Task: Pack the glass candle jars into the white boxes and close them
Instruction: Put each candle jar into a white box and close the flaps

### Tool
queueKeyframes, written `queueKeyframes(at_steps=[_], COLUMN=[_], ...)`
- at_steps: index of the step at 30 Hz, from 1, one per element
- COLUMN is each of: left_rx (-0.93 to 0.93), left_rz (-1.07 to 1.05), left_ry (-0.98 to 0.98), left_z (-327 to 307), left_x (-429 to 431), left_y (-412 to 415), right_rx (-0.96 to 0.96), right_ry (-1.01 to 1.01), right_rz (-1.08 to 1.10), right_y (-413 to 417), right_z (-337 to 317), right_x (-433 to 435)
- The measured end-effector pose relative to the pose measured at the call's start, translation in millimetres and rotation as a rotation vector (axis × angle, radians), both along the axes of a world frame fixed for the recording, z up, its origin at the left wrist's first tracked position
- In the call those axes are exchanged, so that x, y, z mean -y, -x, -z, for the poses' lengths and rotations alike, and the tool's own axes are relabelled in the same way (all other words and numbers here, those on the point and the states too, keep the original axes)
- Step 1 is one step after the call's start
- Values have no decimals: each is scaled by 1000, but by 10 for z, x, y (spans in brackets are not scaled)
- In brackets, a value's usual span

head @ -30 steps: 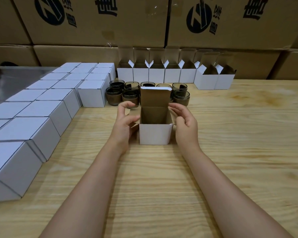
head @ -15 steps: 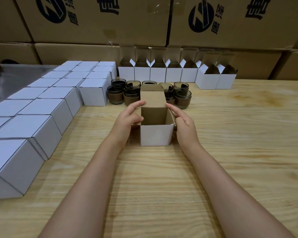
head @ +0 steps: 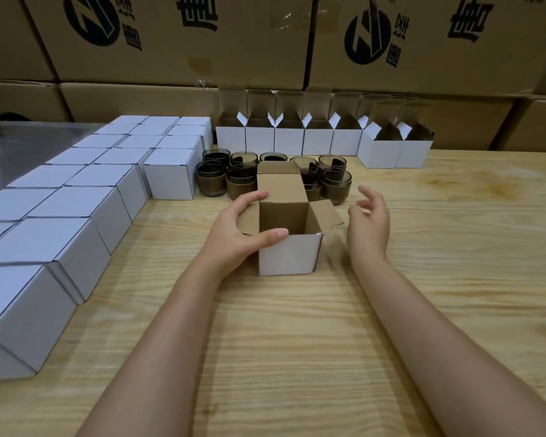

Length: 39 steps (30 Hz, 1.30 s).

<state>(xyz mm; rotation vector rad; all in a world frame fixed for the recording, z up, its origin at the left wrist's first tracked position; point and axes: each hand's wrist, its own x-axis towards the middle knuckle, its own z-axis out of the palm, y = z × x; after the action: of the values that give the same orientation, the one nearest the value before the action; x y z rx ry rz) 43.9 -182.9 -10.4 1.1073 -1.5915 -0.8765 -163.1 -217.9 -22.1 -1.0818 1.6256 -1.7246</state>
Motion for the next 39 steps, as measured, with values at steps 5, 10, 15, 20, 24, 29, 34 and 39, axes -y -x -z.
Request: queueKeyframes(at_steps=[5,10,15,20,24,29,34,39], left_rx=[11,13,20,18,24,31,41,31], left_rz=[-6,6,-3,-2,2,6,7,20], left_ry=[15,14,30,28,27,33,30,19], left_z=[0,6,10,13,12,30,15,13], left_x=[21,27,36,37,27,41,40,36], left_y=[2,-7,-2,-3,-1,-7,-15,-28], right_rx=[-498,-691,-667,-561,-444,-354,-368,-350], right_ry=[-289,-305,-140,-100,-95,22,272,202], right_rz=[-119,-157,-89,22,60,15,-150,-575], right_y=[212,283,220,178,154,144,29,-157], right_z=[-184,-194,-170,-83,-71,-335,-895,-1010], right_x=[449,632,586,434,306,94,-165,-321])
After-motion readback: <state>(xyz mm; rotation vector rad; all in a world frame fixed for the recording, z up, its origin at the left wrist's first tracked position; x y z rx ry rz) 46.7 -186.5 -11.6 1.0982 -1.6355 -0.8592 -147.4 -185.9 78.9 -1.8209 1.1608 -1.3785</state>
